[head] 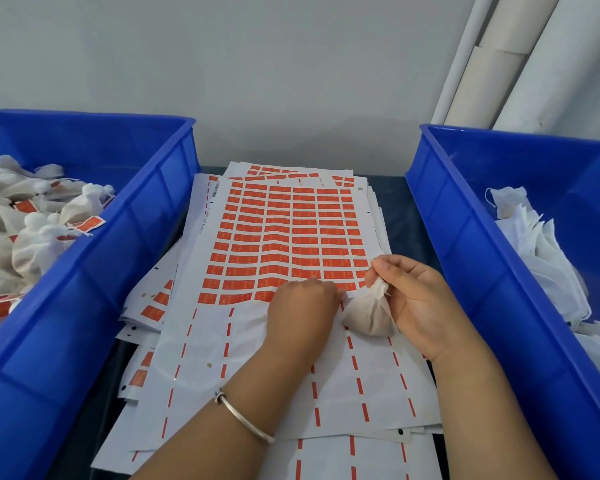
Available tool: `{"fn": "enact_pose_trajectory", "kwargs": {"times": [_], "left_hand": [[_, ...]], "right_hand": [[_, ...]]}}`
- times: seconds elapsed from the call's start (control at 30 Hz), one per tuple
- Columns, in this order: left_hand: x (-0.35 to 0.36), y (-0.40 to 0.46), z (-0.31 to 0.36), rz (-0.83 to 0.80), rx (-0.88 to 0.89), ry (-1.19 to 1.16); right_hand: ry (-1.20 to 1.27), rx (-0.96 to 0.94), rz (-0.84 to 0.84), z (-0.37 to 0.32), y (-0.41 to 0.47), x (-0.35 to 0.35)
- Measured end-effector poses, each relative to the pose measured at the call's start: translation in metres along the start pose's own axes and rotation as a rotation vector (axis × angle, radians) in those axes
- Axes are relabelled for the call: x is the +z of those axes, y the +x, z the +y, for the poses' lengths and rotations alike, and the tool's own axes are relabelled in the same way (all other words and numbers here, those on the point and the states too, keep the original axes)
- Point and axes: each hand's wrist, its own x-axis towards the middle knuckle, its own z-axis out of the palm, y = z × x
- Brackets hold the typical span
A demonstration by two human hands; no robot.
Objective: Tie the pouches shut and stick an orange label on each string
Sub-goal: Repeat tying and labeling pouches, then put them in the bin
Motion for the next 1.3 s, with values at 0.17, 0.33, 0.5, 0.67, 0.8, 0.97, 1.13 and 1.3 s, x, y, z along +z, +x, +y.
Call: {"fn": "enact_pose_trajectory", "kwargs": {"times": [0.17,0.33,0.5,0.67,0.8,0.97,1.13,1.3], "left_hand": [[-0.002,0.001,0.002,-0.002,-0.019,0.004],[0.000,0.001,0.004,0.061,-0.058,-0.056],[0.006,0.001,-0.001,0.155,-0.208,-0.292],[0.005,0.004,-0.009,0.180,-0.408,-0.636],[-0.001,0.004,-0.014,0.261,-0.548,-0.873],[-0.021,0.000,-0.011,0.365,-0.572,-1.143],[-0.044,-0.011,-0.003,0.234,-0.443,-1.433],[-0.055,-0.019,0.003,0.071,-0.299,-1.495]], "right_hand": [[-0.021,-0.008,0.003,0.000,-0.001,0.002],[-0.002,-0.053,0.015,-0.001,-0.002,0.004],[-0.055,-0.137,0.016,-0.004,-0.005,0.005],[-0.235,-0.262,0.081,-0.008,-0.010,0.011],[-0.241,-0.357,0.095,-0.012,-0.013,0.014],[-0.216,-0.455,0.005,-0.010,-0.020,0.029],[-0.257,-0.486,-0.058,-0.007,-0.022,0.040],[-0.314,-0.477,0.017,-0.005,-0.019,0.039]]}}
